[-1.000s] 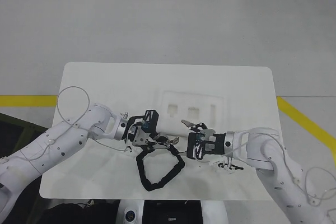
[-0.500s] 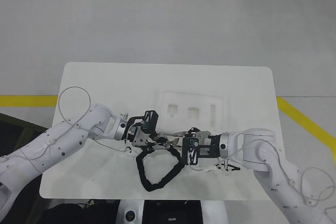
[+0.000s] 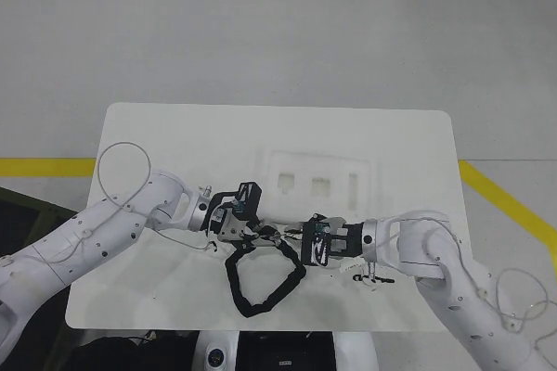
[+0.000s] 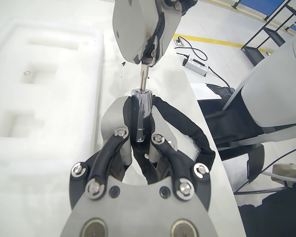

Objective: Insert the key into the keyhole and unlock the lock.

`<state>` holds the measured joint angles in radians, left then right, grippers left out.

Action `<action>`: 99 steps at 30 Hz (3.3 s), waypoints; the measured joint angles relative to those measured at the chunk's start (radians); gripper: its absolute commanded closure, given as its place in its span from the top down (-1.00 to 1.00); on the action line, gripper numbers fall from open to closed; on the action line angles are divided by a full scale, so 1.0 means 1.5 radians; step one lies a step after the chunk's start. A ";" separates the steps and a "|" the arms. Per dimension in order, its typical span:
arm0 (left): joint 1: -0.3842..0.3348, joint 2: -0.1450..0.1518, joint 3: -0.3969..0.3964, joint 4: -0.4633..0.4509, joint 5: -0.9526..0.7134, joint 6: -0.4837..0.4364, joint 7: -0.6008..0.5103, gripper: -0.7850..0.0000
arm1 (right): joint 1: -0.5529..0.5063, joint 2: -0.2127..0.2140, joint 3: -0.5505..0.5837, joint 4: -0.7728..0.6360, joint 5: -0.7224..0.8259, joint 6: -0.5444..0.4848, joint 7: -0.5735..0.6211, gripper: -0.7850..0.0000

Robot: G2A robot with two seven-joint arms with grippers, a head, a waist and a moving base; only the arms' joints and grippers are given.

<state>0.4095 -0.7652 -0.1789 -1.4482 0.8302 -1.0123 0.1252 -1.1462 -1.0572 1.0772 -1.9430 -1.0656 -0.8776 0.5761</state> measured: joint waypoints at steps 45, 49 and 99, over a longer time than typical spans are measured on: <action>0.056 0.043 -0.081 -0.024 0.067 0.000 0.045 -1.00 | -0.008 -0.005 -0.061 -0.021 0.237 0.315 0.154 1.00; 0.065 0.049 -0.090 -0.028 0.066 0.000 0.056 -1.00 | -0.023 -0.003 -0.070 -0.013 0.173 0.285 0.124 1.00; 0.164 0.079 -0.227 -0.009 0.117 0.151 -0.059 -1.00 | -0.033 -0.021 -0.101 0.036 0.084 0.374 0.159 -0.21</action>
<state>0.6555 -0.6463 -0.5197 -1.4620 1.0053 -0.7864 0.0362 -1.1958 -1.0892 0.9258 -1.8889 -0.9388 -0.3163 0.8149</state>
